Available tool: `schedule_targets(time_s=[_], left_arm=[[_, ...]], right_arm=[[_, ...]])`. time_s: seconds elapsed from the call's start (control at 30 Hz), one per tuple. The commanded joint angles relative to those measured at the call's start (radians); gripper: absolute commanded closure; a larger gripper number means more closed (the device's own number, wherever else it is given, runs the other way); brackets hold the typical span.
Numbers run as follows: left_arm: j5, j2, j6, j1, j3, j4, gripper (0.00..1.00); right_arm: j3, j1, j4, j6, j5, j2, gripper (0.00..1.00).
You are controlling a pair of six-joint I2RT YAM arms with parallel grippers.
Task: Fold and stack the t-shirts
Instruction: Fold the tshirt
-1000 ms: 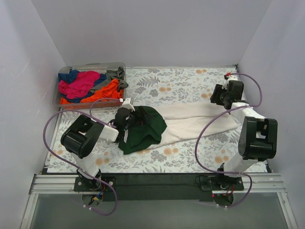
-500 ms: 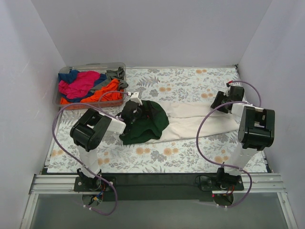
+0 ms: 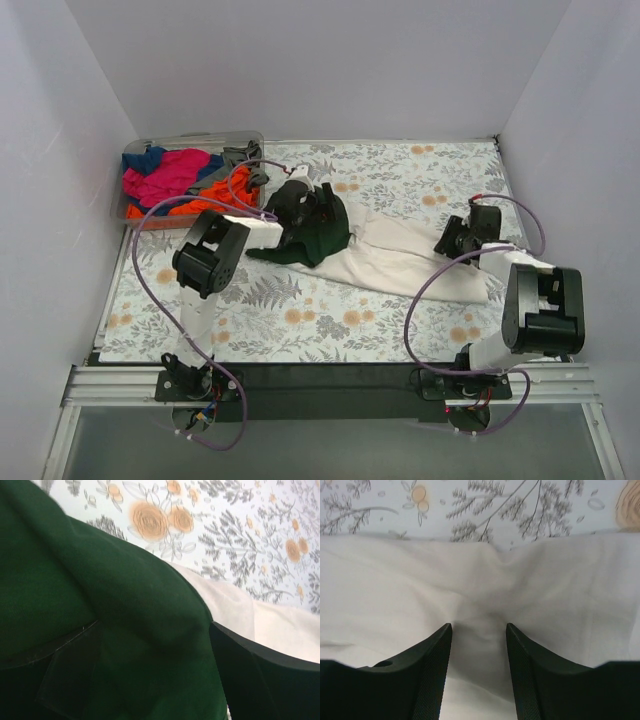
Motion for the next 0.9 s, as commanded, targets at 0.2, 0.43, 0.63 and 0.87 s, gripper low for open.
schedule_targets(time_s=[0.2,0.43,0.63,0.87], left_arm=[[0.025,0.178,0.057,0.03,0.287,-0.193,0.19],[0.007,0.33,0.081,0.028,0.529,-0.282,0.19],[0.104,0.392,0.136,0.019,0.658,-0.296,0.19],[0.194,0.283,0.279,-0.05,0.568,-0.209,0.19]], right_arm=[[-0.165,0.205,-0.089,0.098,0.072,-0.185,0.57],[-0.242,0.369,-0.149,0.172,0.118,-0.32,0.57],[-0.259,0.5,-0.267,0.214,0.196,-0.478,0.57],[-0.112,0.511,-0.313,0.123,0.328,-0.565,0.55]])
